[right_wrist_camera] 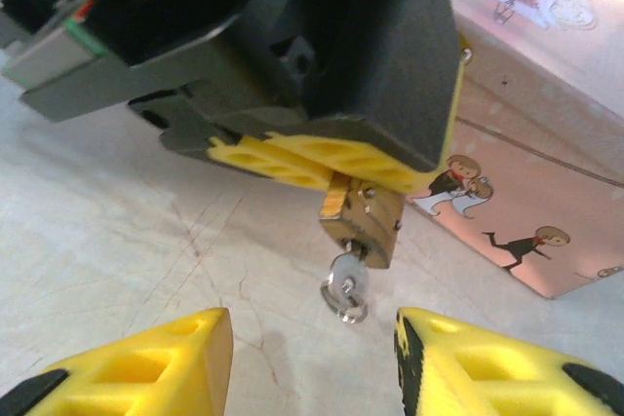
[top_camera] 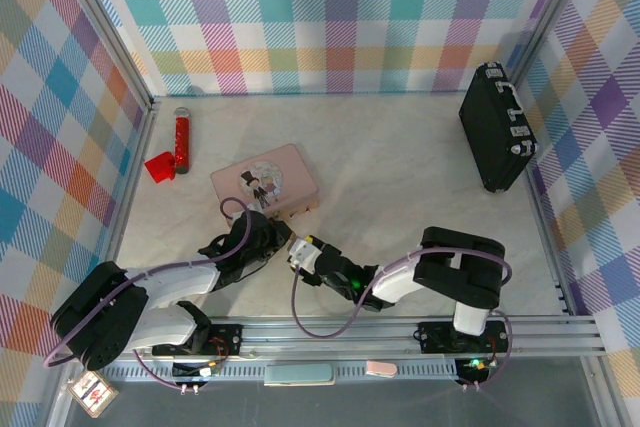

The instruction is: Unlock a padlock with a key

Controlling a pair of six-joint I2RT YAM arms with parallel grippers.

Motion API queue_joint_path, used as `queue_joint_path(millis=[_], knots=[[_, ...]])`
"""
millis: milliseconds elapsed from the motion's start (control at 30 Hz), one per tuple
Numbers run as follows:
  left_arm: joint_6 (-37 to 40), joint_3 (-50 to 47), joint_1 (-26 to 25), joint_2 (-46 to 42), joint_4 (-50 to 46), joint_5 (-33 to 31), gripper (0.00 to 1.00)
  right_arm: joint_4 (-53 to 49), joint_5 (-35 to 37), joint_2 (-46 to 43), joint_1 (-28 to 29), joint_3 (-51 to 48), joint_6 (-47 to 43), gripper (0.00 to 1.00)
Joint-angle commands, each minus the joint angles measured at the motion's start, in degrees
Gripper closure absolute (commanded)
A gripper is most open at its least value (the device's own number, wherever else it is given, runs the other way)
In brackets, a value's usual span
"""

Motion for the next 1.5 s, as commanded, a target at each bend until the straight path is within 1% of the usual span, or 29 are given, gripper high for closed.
queue_joint_path(millis=[0, 300, 633, 1467], knots=[[1.3, 0.8, 0.2, -2.4, 3.2, 1.5, 1.00, 7.5, 3.4, 1.1, 0.3, 0.4, -2.8, 0.55], [1.3, 1.1, 0.2, -1.7, 4.0, 2.1, 1.00, 9.9, 5.9, 4.5, 0.7, 1.7, -4.3, 0.67], [0.8, 0.6, 0.2, -1.8, 4.8, 2.3, 1.00, 10.5, 6.9, 6.1, 1.1, 2.4, -5.2, 0.76], [0.8, 1.1, 0.2, -2.6, 4.4, 2.3, 1.00, 10.0, 7.3, 7.1, 1.3, 3.2, -5.2, 0.86]])
